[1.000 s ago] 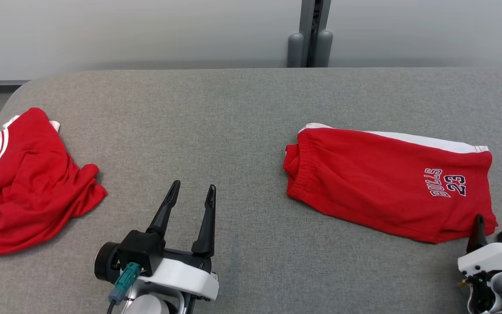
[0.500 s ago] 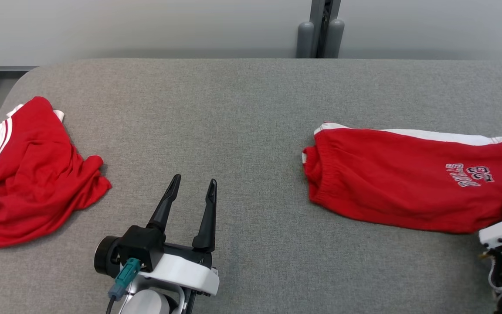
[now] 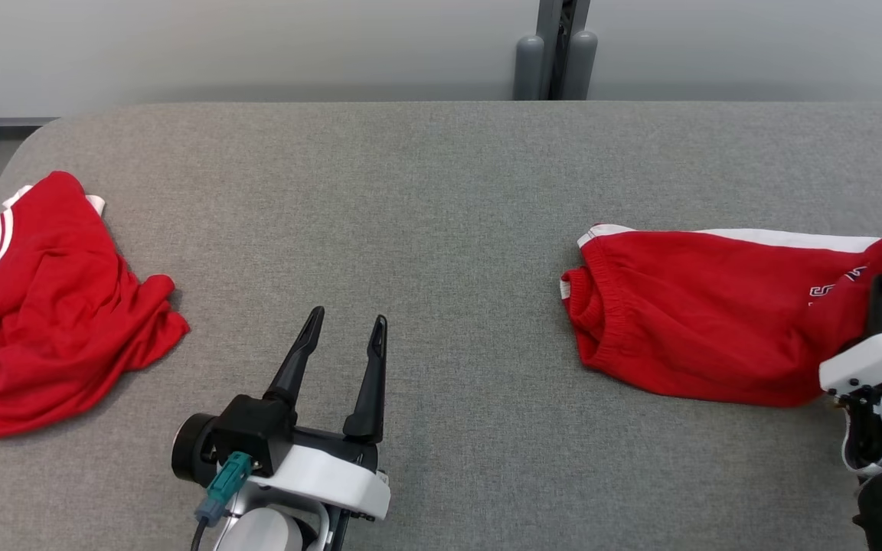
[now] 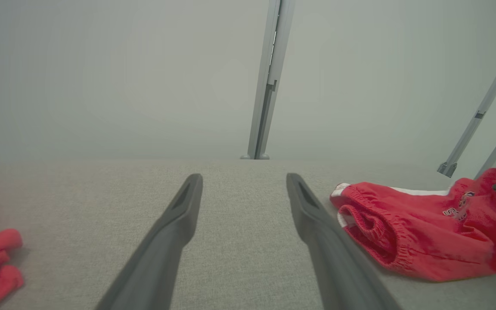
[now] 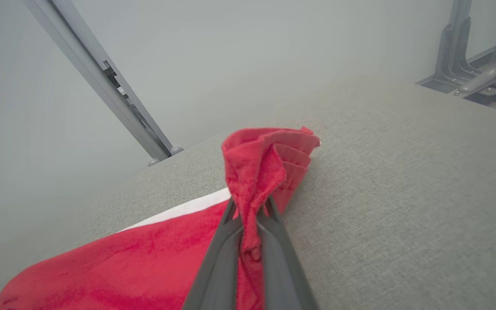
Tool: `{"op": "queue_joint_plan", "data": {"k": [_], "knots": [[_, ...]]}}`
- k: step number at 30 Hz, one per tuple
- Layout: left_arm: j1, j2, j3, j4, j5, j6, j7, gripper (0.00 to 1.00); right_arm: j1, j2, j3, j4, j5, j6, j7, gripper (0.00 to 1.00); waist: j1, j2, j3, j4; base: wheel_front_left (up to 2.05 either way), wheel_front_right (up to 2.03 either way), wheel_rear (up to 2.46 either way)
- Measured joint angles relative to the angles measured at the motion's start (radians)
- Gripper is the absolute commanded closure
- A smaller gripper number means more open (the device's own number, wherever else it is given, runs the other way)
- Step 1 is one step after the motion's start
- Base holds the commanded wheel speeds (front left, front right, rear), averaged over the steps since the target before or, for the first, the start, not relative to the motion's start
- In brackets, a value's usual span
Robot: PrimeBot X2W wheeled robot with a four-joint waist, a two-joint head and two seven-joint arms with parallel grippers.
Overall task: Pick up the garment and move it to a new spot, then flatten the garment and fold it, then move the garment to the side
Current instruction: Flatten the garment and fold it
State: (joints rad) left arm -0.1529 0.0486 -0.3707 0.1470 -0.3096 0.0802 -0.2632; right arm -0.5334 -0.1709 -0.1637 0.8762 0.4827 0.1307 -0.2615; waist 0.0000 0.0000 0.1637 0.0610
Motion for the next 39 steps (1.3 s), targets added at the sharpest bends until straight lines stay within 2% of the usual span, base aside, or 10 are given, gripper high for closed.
{"op": "queue_joint_plan", "data": {"k": [11,19,29,34,35,37,39], "knots": [[0.002,0.0,-0.015,0.006,-0.019,0.003,0.0,0.0,0.069,0.039,0.218,-0.179,0.002,0.0,0.0,1.0,0.0001,0.0,-0.025,0.032,0.0,0.0,0.0],[0.005,0.0,-0.014,0.005,-0.026,0.006,0.0,0.0,0.108,0.064,0.368,-0.249,-0.02,0.0,0.033,1.0,0.0,0.0,-0.032,0.062,0.0,0.0,0.0],[0.005,0.0,-0.011,0.0,-0.029,0.009,0.0,0.0,0.145,0.082,0.459,-0.258,-0.059,0.0,0.056,1.0,0.0,0.0,-0.027,0.082,0.0,0.0,0.0],[0.005,0.0,-0.006,-0.003,-0.03,0.011,0.0,0.0,0.168,0.095,0.464,-0.256,-0.021,0.0,0.089,1.0,0.0001,0.0,-0.023,0.08,0.0,0.0,0.0],[0.005,0.0,-0.004,-0.003,-0.03,0.011,0.0,0.0,0.171,0.097,0.466,-0.257,-0.013,0.0,0.094,0.91,0.0001,0.0,-0.023,0.079,0.0,0.0,0.0],[0.006,0.0,-0.003,-0.003,-0.03,0.011,0.0,0.0,0.174,0.098,0.475,-0.263,0.004,0.0,0.099,0.0,0.0001,0.0,-0.023,0.075,0.0,0.0,0.0],[0.006,0.0,-0.002,-0.003,-0.03,0.012,0.0,0.0,0.175,0.102,0.503,-0.281,0.038,0.0,0.116,0.0,0.0,0.0,-0.024,0.07,0.0,0.0,0.0]]}}
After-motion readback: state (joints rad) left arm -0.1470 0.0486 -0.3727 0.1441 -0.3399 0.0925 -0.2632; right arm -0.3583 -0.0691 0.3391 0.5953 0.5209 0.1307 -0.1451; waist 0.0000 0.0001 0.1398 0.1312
